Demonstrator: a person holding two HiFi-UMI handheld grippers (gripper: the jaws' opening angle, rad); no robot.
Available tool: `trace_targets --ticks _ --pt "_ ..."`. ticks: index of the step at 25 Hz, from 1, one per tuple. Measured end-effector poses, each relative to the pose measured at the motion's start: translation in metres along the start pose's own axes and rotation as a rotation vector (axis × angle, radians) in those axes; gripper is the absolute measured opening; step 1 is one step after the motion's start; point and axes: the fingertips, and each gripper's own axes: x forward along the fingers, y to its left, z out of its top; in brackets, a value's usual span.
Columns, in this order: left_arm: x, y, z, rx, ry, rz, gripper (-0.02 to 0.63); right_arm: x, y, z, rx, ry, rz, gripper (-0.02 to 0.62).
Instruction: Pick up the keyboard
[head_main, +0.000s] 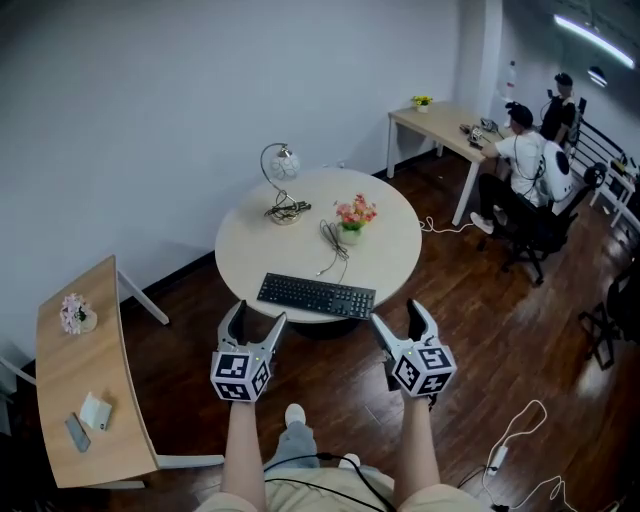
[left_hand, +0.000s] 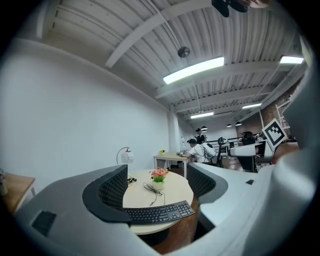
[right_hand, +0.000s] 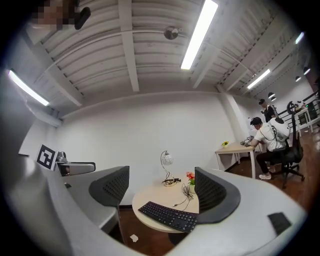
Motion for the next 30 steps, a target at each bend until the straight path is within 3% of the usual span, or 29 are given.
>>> trace_targets --ticks 6,13,16,21,27,30 --pt "0.099 0.028 -0.018 0.011 0.007 -0.062 0.365 0.082 -0.042 -0.012 -0.015 0.045 -0.033 0.417" --pt "0.221 0.092 0.013 0.012 -0.043 -0.098 0.365 0.206 -0.052 0.034 -0.113 0.047 -0.02 0.417" --pt "0.252 0.117 0.016 0.028 -0.039 -0.114 0.365 0.241 -0.057 0.028 -0.152 0.084 -0.041 0.417" --pt "0.294 0.131 -0.008 -0.031 -0.003 -0.19 0.365 0.258 -0.084 -0.036 -0.137 0.219 -0.096 0.417" --pt "0.326 0.087 -0.034 -0.03 0.036 -0.327 0.365 0.217 -0.125 -0.136 -0.064 0.399 -0.136 0.417" --pt "0.336 0.075 -0.035 -0.024 0.055 -0.344 0.365 0.193 -0.151 -0.184 -0.003 0.467 -0.155 0.417"
